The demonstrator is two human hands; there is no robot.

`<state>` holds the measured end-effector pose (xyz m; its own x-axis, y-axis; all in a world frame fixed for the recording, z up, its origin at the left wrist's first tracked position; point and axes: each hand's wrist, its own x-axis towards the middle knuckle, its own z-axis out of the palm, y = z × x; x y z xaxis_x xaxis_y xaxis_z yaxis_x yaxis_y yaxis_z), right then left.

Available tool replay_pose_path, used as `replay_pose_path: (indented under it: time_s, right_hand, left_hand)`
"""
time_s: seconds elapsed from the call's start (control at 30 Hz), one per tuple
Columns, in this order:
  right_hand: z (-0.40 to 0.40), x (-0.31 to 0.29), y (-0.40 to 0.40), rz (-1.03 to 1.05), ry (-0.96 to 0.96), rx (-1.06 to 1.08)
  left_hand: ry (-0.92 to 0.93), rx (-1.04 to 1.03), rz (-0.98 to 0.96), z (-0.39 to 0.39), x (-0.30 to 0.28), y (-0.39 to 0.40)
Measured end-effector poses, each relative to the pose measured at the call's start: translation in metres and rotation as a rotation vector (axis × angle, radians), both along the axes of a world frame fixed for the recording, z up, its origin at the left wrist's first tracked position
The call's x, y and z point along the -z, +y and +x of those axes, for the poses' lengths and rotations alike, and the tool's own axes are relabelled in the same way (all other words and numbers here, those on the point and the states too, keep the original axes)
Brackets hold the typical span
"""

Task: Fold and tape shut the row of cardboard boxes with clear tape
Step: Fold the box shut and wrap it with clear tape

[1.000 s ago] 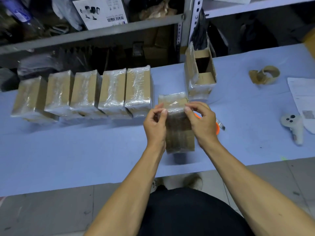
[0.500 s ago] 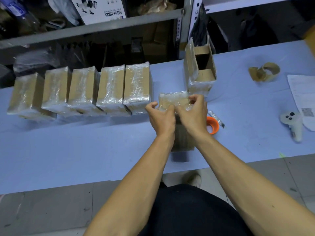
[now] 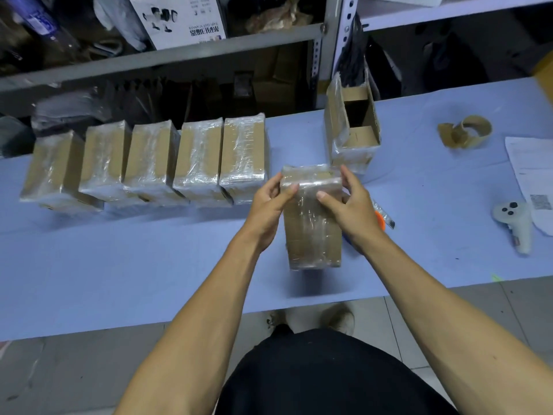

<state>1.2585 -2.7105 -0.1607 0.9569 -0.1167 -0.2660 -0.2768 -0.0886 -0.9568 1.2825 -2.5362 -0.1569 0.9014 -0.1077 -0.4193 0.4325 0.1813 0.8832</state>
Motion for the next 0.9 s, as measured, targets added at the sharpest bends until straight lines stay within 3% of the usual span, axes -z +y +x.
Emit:
replay_pose_path:
  time_s: [0.13, 0.2, 0.27, 0.37, 0.5, 0.63, 0.77, 0.9]
  right_hand:
    - [0.010, 0.004, 0.007, -0.218, 0.002, 0.201]
    - [0.001, 0.021, 0.012, -0.237, 0.087, 0.129]
    - [-0.019, 0.041, 0.014, -0.229, 0.189, -0.001]
    - [-0.043, 0.060, 0.010, -0.071, 0.255, -0.037]
    - [-0.051, 0.065, 0.004, 0.048, 0.255, -0.117]
    - [-0.057, 0.065, 0.013, 0.034, 0.323, -0.135]
    - [-0.041, 0.042, 0.018, 0.079, 0.236, 0.004]
    - [0.002, 0.009, 0.012, 0.147, 0.171, 0.007]
  left_hand:
    - [-0.075, 0.125, 0.136, -0.011, 0.018, 0.011]
    - [-0.044, 0.134, 0.272, -0.027, 0.035, 0.007]
    - [0.050, 0.012, 0.307, -0.042, 0.052, -0.002]
    - [0.090, -0.048, 0.344, -0.045, 0.066, -0.015]
    - [0.122, 0.000, 0.243, -0.052, 0.068, -0.008]
    - [0.099, 0.042, 0.186, -0.071, 0.068, 0.001]
    - [0.050, -0.011, 0.188, -0.043, 0.045, -0.010]
    - [-0.051, -0.036, 0.201, 0.002, 0.014, -0.014]
